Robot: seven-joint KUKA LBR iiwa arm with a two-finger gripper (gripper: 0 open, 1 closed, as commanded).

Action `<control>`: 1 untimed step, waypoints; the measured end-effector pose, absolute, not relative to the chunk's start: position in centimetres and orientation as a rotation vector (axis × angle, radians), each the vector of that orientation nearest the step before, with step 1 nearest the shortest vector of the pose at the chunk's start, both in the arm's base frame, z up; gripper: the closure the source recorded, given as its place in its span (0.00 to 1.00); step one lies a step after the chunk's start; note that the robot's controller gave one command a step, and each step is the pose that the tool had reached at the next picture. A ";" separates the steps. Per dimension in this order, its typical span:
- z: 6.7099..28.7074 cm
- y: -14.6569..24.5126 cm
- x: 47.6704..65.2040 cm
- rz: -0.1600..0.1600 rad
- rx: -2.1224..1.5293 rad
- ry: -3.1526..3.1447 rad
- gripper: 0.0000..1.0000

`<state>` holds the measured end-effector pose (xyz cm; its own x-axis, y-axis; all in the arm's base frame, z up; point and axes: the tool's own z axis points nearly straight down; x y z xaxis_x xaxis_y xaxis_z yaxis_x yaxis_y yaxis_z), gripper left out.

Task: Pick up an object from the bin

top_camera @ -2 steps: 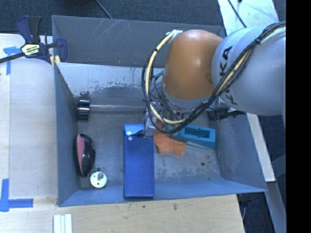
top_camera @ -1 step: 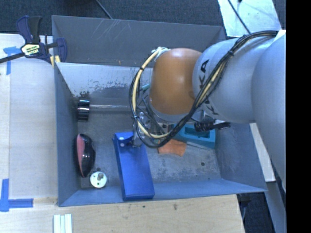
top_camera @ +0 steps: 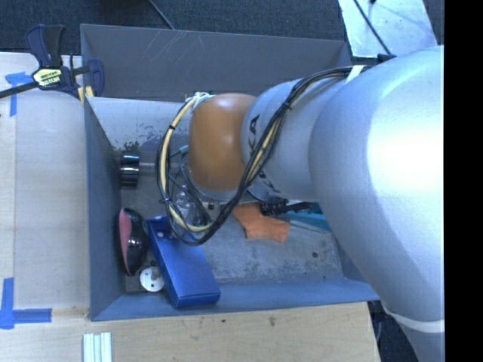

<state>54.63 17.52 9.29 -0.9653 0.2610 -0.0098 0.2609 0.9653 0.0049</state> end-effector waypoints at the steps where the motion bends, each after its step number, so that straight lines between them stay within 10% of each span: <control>1: 12.8 17.6 52.9 -0.004 0.372 3.123 1.00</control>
Offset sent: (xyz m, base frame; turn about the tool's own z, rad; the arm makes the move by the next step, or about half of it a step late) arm 0.0331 -0.0366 0.0860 -0.0308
